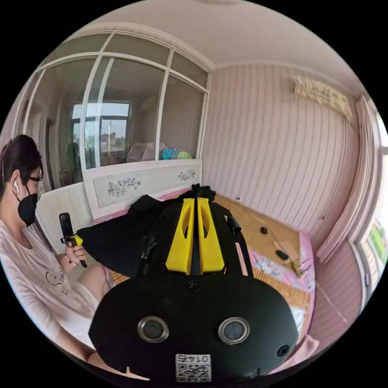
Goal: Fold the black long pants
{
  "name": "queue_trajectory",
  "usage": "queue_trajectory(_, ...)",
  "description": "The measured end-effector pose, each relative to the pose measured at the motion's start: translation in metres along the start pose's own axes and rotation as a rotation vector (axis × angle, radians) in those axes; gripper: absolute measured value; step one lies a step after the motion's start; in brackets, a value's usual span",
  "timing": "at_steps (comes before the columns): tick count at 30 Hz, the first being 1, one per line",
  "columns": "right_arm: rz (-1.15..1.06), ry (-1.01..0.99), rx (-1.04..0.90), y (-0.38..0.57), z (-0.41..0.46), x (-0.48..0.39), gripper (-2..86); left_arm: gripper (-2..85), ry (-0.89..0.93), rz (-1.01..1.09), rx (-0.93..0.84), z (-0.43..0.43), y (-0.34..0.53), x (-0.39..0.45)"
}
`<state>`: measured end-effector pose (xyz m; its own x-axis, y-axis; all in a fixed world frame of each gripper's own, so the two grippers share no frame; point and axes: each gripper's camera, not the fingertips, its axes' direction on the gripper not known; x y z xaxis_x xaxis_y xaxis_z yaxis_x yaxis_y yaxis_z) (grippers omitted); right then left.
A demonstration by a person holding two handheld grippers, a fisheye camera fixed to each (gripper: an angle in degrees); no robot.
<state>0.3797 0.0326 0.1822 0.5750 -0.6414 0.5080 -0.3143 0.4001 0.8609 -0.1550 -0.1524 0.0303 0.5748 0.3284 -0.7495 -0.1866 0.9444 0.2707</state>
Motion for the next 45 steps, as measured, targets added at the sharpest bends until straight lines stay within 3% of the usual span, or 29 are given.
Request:
queue_trajectory(2,-0.146,0.106,-0.005,-0.063,0.019,-0.022,0.4,-1.0,0.046,0.049,0.072,0.003,-0.027,0.009)
queue_trajectory(6,-0.128,0.083,-0.216,-0.047,0.158,-0.036,0.4,-1.0,-0.155,-0.014,0.013,0.014,-0.016,0.009)
queue_trajectory(8,-0.035,-0.007,-0.365,0.034,0.263,-0.044,0.4,-1.0,-0.241,-0.109,-0.078,0.019,0.015,-0.005)
queue_trajectory(11,0.198,-0.171,-0.504,0.152,0.347,-0.049,0.4,-1.0,-0.366,-0.263,-0.269,0.017,0.079,-0.027)
queue_trajectory(16,0.243,-0.237,-0.682,0.25,0.386,-0.078,0.4,-1.0,-0.532,-0.491,-0.433,-0.029,0.16,-0.058)
queue_trajectory(21,0.2,-0.47,-0.609,0.203,0.395,-0.087,0.6,-0.9,-0.676,-0.529,-0.362,-0.081,0.158,-0.067)
queue_trajectory(25,-0.002,-0.617,-0.571,0.097,0.443,-0.153,0.9,-0.7,-0.92,-0.488,-0.241,-0.142,0.11,-0.084)
queue_trajectory(31,0.224,-0.657,-0.506,0.06,0.485,-0.19,3.1,5.9,-1.411,-0.589,-0.333,-0.216,0.093,-0.145)
queue_trajectory(33,0.179,-0.624,-0.53,0.086,0.47,-0.179,6.7,7.4,-1.41,-0.634,-0.341,-0.223,0.098,-0.149)
queue_trajectory(35,0.024,-0.457,-0.6,0.147,0.433,-0.157,13.6,7.6,-1.386,-0.582,-0.354,-0.211,0.104,-0.141)
queue_trajectory(38,-0.068,-0.242,-0.706,0.247,0.372,-0.109,15.3,7.3,-1.268,-0.51,-0.493,-0.163,0.128,-0.137)
queue_trajectory(45,0.352,-0.099,-0.92,0.397,0.236,-0.004,14.2,8.1,-0.774,-0.451,-0.802,0.017,0.206,-0.162)
